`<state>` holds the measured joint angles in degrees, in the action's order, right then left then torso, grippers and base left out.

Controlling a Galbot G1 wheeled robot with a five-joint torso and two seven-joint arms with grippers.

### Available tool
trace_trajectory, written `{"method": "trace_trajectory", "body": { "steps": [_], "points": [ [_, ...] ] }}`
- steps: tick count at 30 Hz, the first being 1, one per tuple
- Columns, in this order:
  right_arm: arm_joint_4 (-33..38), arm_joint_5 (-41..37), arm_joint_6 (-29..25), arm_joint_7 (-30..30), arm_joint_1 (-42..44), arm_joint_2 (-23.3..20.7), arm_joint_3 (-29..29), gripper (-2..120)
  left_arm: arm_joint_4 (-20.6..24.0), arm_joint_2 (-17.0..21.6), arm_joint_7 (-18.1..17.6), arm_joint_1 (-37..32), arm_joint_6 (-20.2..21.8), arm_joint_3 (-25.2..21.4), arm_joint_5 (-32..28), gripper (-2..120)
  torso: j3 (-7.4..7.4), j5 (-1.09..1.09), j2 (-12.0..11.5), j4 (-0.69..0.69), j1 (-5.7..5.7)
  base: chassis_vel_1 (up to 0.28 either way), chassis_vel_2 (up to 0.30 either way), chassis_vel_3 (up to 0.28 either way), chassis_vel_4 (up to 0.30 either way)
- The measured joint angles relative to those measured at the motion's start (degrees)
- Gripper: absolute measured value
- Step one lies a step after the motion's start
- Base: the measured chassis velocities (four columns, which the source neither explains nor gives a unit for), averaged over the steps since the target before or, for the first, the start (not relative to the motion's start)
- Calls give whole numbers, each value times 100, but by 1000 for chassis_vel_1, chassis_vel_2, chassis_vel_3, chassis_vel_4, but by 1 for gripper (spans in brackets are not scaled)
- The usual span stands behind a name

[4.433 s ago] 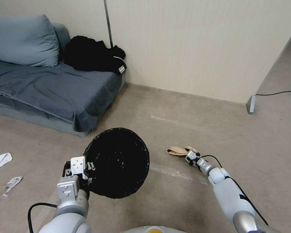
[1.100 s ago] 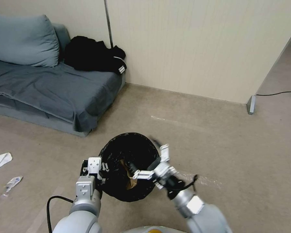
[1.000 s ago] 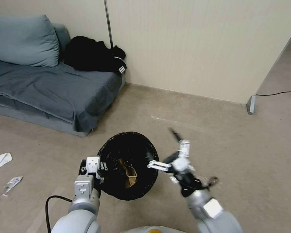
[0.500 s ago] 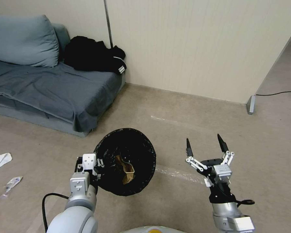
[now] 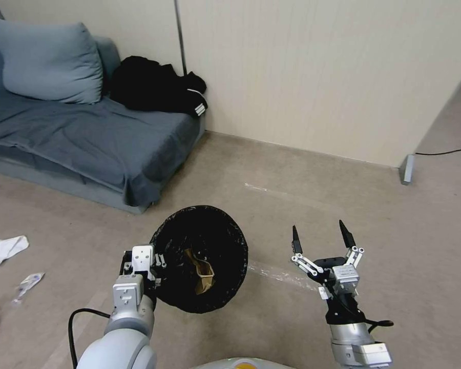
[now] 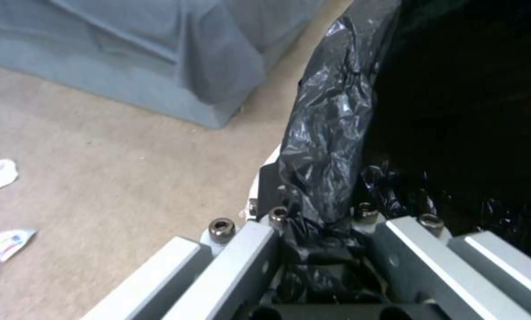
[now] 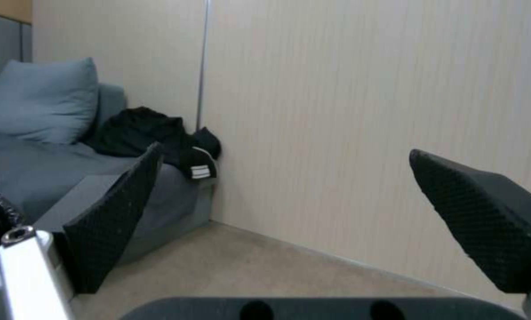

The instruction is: Pick up the trash bin, then pick up the garbage from the floor and place it into the trash bin.

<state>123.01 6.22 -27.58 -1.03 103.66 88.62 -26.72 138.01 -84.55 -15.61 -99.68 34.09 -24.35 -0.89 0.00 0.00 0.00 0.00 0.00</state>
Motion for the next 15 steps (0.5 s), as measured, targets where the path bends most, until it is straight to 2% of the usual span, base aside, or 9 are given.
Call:
{"method": "trace_trajectory", "body": {
  "steps": [15],
  "points": [
    [124, 47, 98, 21, -94, 46, 93, 100, 42, -80, 6, -2, 39, 20, 74, 1, 0, -1, 0, 0, 0, 100, 91, 98, 89]
  ]
}}
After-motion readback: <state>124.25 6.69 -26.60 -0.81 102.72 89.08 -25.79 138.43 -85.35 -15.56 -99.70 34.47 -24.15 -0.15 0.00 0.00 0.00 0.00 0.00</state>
